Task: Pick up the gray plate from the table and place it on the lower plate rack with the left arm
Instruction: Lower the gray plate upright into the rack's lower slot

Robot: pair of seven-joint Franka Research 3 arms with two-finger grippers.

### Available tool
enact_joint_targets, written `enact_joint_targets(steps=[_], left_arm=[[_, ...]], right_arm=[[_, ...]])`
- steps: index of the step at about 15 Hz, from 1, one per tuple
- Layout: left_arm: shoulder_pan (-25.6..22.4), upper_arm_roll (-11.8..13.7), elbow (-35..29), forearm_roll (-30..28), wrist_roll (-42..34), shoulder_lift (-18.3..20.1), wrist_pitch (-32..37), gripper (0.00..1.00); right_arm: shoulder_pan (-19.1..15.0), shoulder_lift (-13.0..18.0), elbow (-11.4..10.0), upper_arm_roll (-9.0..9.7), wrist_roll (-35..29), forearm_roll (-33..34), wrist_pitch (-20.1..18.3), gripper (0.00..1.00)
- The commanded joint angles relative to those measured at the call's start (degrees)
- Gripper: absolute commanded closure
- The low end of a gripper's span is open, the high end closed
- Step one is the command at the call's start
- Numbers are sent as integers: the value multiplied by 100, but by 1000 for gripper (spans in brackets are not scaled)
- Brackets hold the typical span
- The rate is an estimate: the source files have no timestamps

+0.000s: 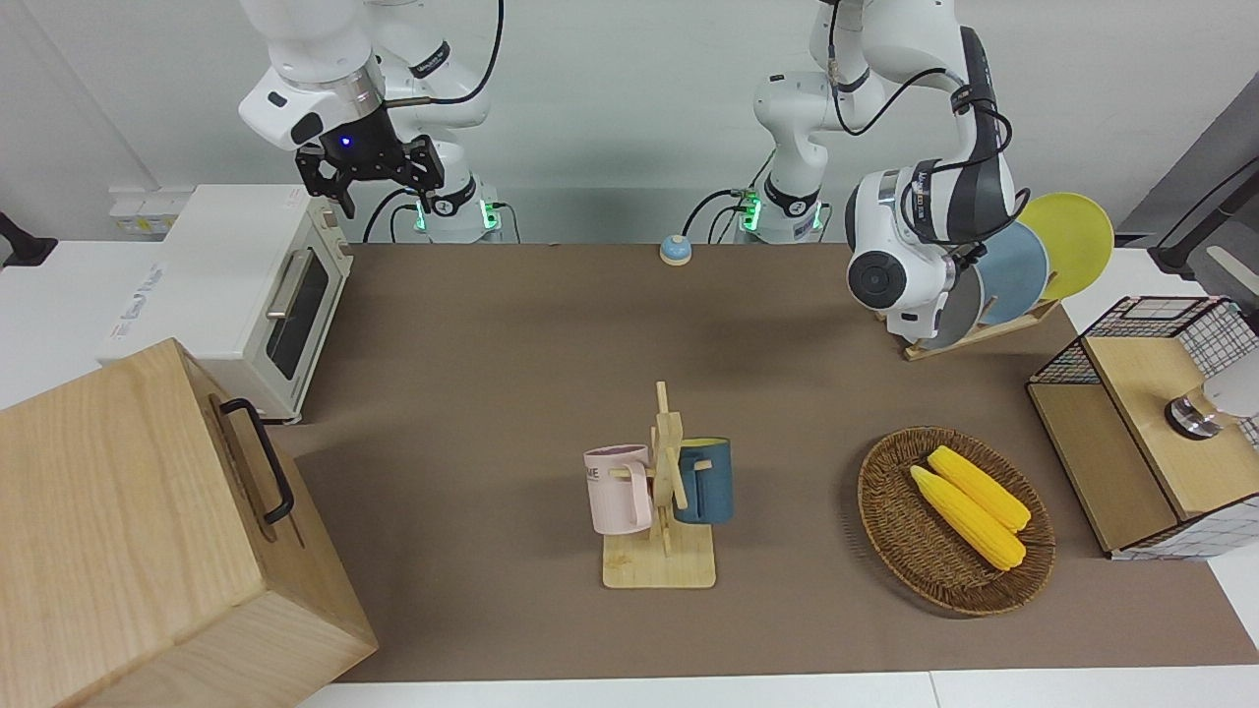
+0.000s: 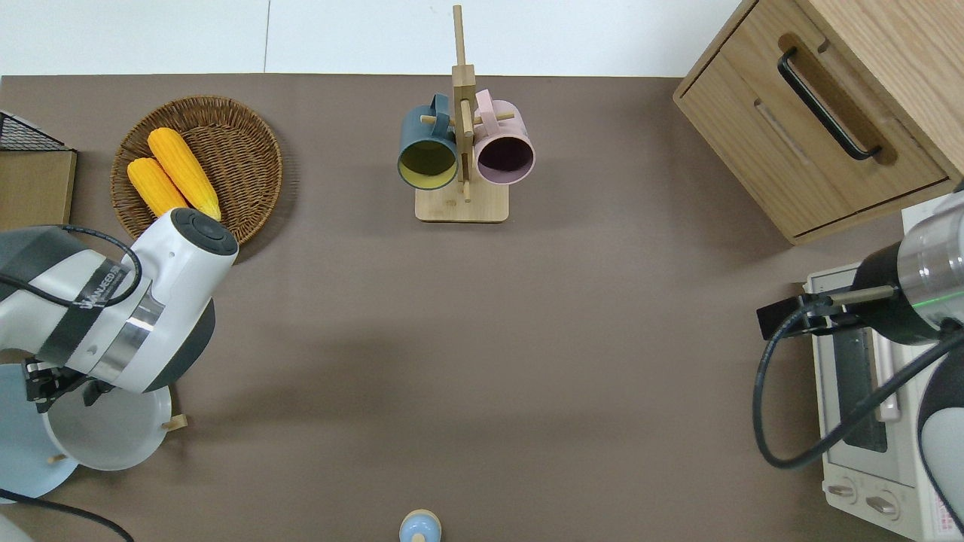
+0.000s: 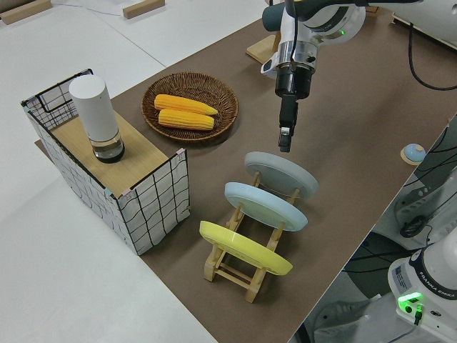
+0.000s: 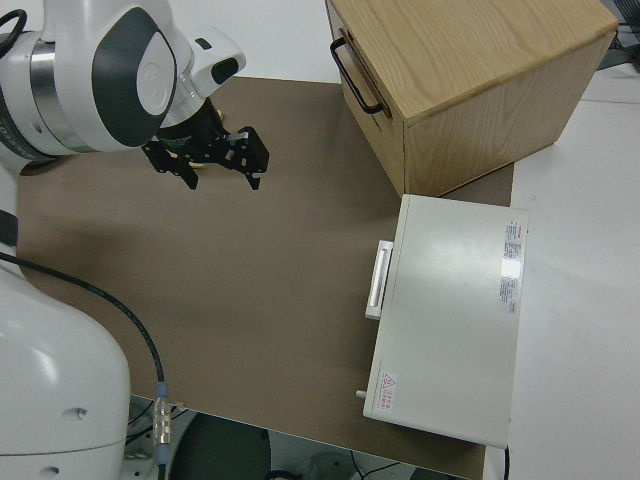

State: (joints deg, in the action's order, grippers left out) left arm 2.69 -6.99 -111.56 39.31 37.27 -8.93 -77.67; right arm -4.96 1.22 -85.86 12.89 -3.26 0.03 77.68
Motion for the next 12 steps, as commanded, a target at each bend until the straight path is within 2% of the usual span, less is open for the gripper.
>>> enact_joint_targets(steps=[1,3,4,5,6,7,10,12], left_arm=[[-13,-13,231,-729,585,198,-546,2],[-22,-13,310,-977,1140,208,-880,7],[-5,-13,311,-986,1185,208,-1038,9],[21,-74,302,-986,1134,208,-1083,9],[-5,-257,302,-995,1090,199,-1092,9],[-14,-294,310,-1047,1046,208,-1092,9],[-14,-382,529,-1573,687,313,-1092,9],[-49,-339,871,-2361,387,401,-1119,9]], right_arm=[[-76,27,35,38,19,-20,-87,11],[-84,27,35,38,19,-20,-87,13],[-85,27,35,38,19,-20,-87,11],[-85,27,35,38,19,-20,-87,13],[-76,27,35,38,19,-20,-87,13],[-84,27,35,38,19,-20,-87,13],[-76,27,35,38,19,-20,-87,13],[-76,27,35,38,19,-20,-87,13]])
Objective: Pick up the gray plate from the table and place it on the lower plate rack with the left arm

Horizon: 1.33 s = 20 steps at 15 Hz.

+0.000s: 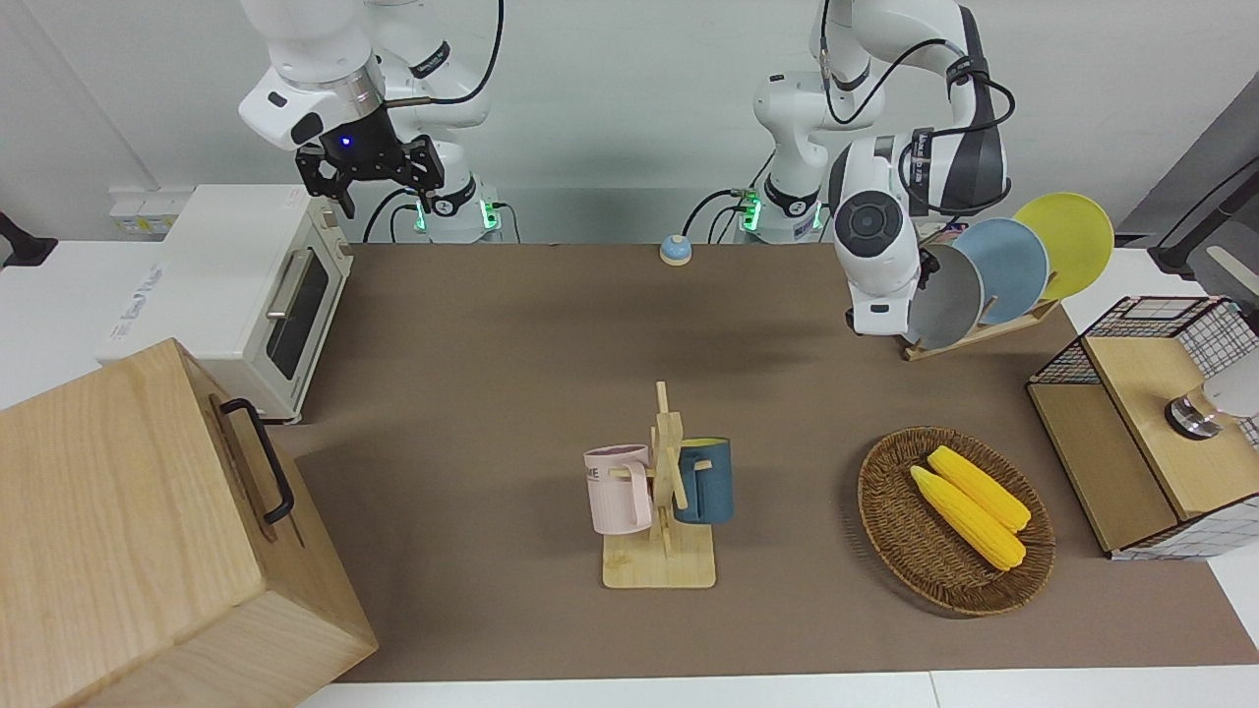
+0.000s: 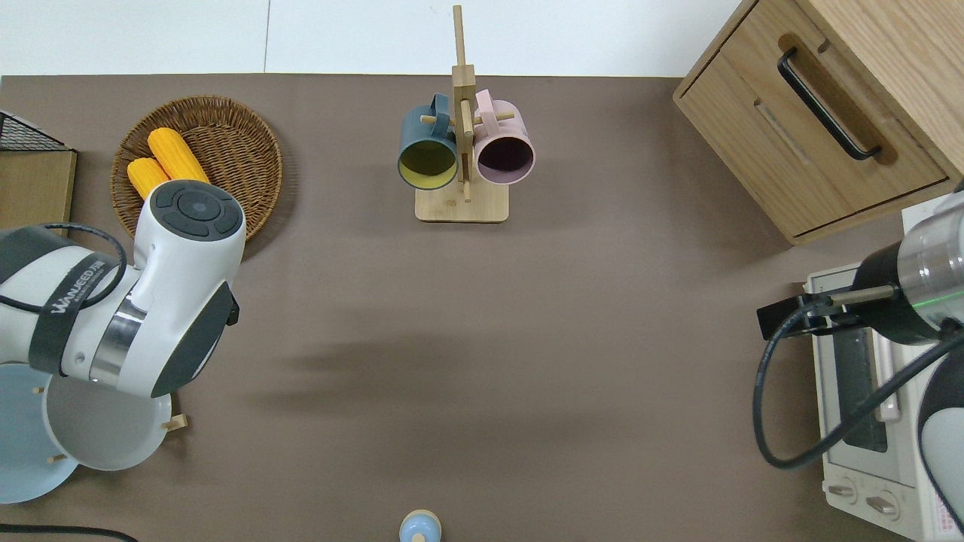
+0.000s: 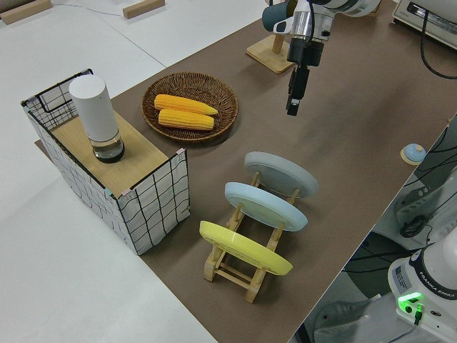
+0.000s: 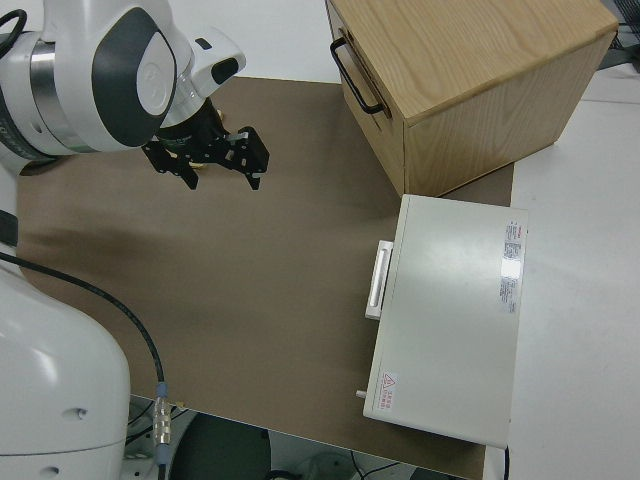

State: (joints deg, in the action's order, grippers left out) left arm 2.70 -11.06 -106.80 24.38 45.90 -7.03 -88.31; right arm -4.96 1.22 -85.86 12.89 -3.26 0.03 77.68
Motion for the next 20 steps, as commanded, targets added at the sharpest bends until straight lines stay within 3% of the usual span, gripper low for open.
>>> enact_joint_targets(steps=[1,3,7,11,14,17,20], left_arm=[[-68,121,580,-1257,-616,237,-150,9],[-85,130,844,-1716,-1142,281,-213,9],[-85,148,1091,-1919,-1882,457,-177,7],[-68,332,1399,-2420,-2024,501,-230,2],[-76,367,1504,-2456,-2138,571,-222,5],[-94,586,1653,-2684,-3242,676,-29,5],[-85,693,1828,-2649,-3614,712,226,5]], right_arm=[[-76,27,35,38,19,-20,-87,11],[-85,27,35,38,19,-20,-87,11],[-76,27,35,38,19,-20,-87,11],[-76,27,35,38,19,-20,-87,11],[-76,27,35,38,19,-20,-87,13],[-84,27,35,38,19,-20,-87,11],[-85,27,35,38,19,-20,-87,13]])
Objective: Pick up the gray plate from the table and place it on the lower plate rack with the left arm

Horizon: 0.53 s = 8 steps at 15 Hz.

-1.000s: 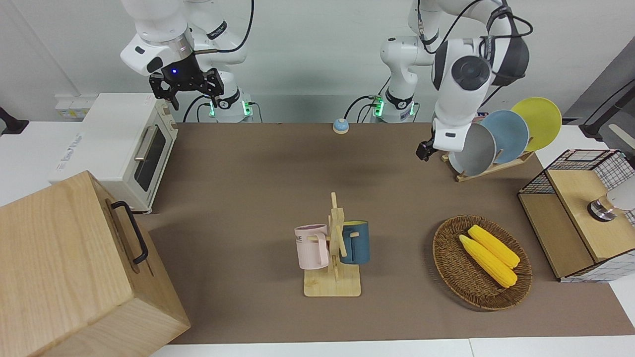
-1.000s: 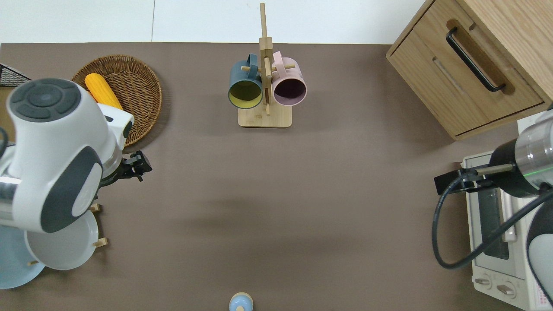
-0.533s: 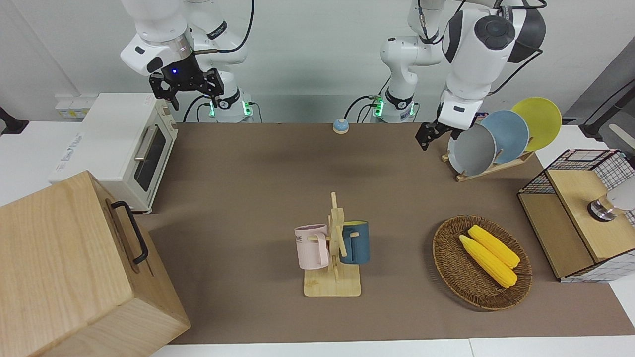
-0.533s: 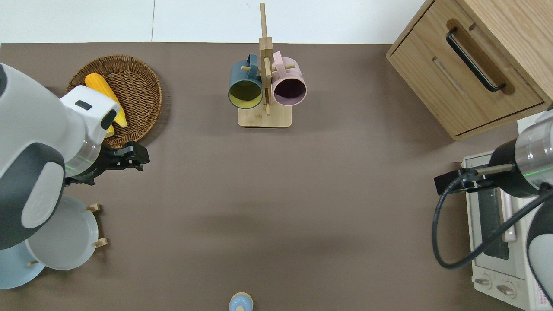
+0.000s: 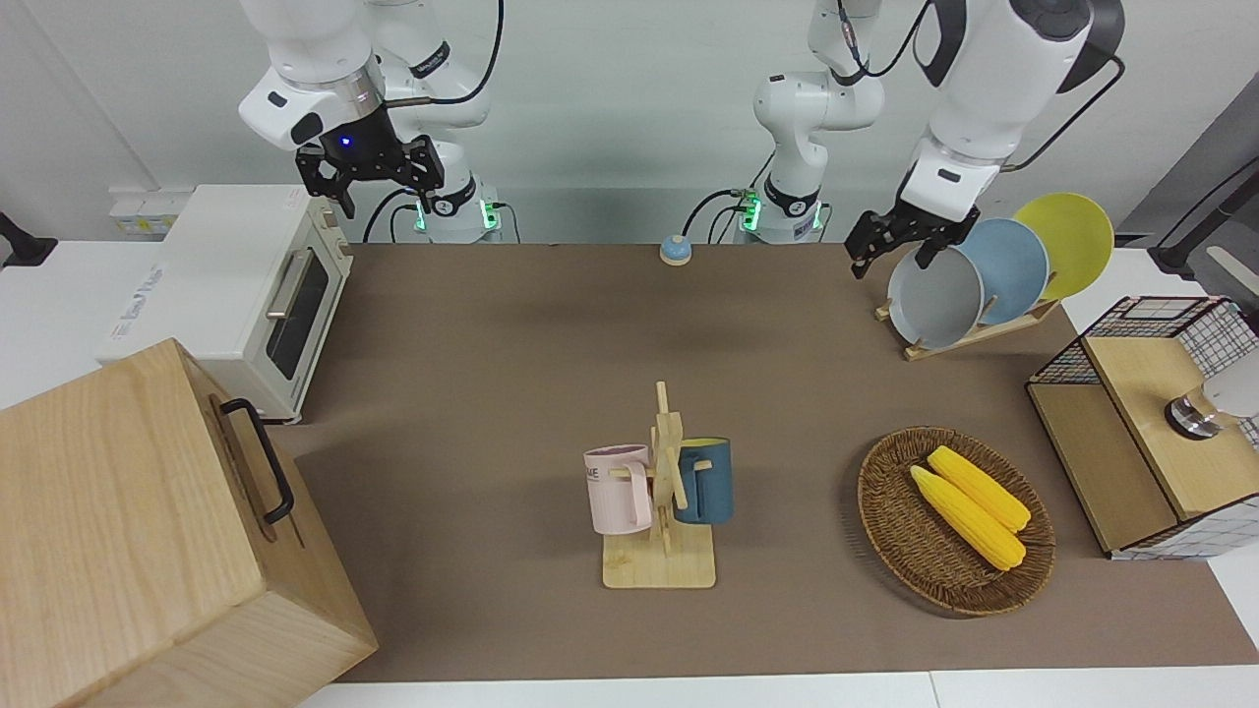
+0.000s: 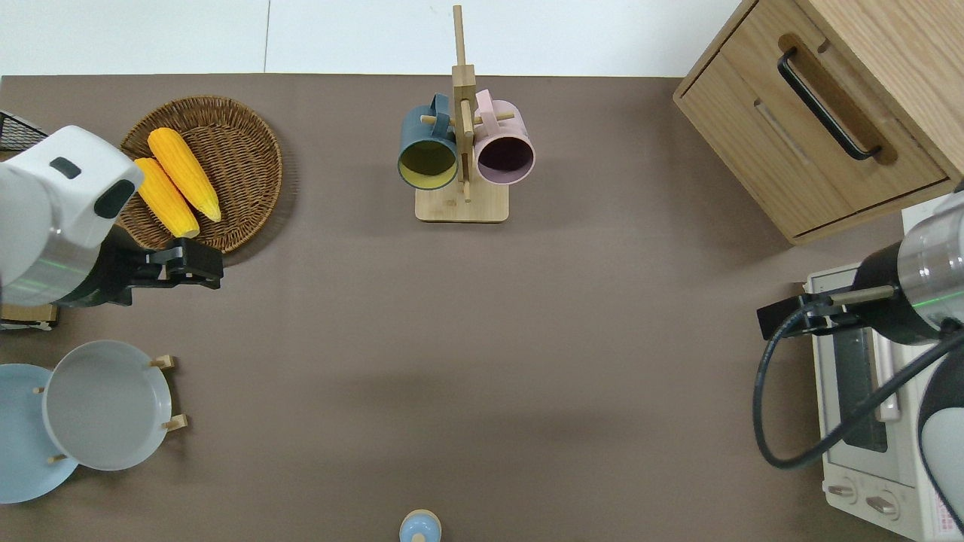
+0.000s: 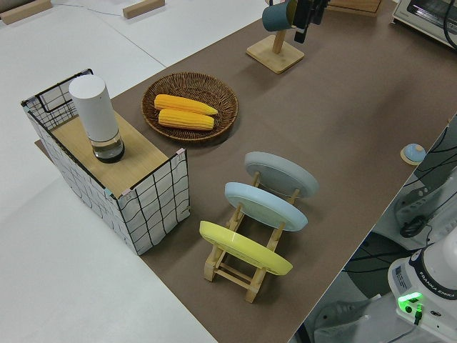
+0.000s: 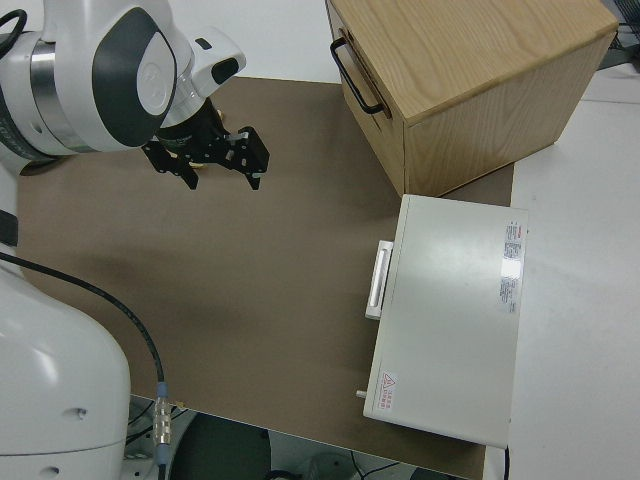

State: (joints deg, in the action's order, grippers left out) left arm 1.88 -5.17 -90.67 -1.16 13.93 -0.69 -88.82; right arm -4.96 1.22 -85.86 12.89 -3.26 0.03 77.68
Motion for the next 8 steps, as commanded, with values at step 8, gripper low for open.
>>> enact_joint_targets(steps=[8], left_arm=[[-12,77,436,11,-146,51,374,2]], right_arm=[[-76,27,35,38,19,-20,-87,11]])
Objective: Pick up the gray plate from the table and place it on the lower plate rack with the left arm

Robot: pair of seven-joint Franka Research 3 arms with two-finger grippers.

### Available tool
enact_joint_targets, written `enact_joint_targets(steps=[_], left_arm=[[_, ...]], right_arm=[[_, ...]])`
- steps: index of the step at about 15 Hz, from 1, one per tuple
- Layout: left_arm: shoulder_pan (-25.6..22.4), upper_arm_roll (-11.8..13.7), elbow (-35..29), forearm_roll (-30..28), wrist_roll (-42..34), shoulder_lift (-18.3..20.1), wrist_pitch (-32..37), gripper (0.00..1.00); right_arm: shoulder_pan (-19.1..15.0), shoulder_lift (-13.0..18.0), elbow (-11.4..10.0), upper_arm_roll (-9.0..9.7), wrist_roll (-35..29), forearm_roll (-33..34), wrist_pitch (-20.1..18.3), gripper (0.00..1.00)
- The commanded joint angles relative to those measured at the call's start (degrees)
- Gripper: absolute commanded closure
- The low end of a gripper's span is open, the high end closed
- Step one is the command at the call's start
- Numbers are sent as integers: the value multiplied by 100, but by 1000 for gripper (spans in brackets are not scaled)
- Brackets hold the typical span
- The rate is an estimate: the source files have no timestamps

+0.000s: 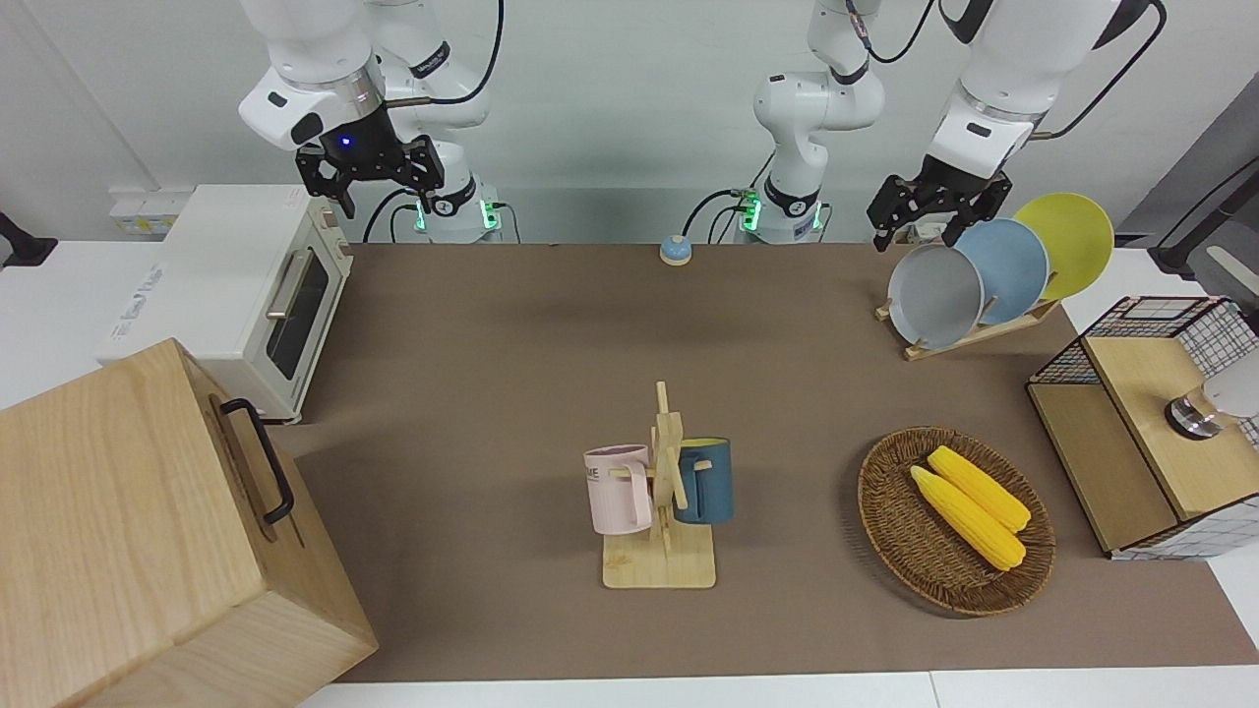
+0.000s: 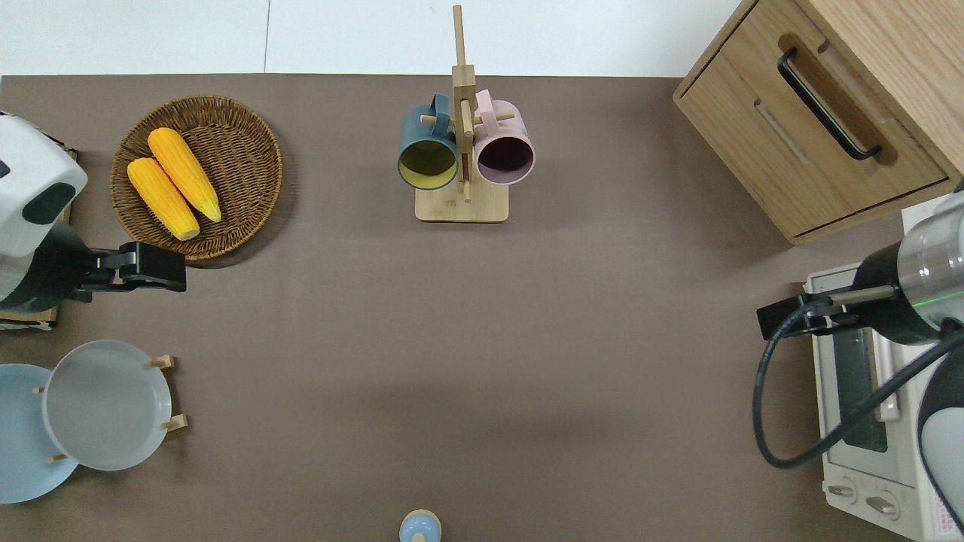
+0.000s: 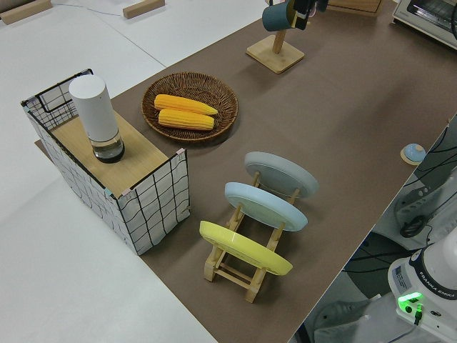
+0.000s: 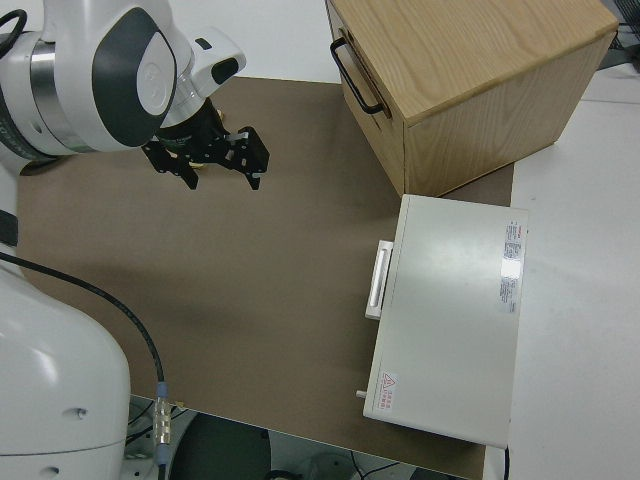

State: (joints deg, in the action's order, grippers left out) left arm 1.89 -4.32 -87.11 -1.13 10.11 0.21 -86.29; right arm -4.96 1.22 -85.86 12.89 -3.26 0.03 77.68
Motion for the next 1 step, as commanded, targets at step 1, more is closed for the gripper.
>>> enact_joint_targets(steps=[1], left_arm=[[-13,-7,63,-1,290,-56,122,2]], right_arm=[[-76,27,35,38,19,-20,-87,13]])
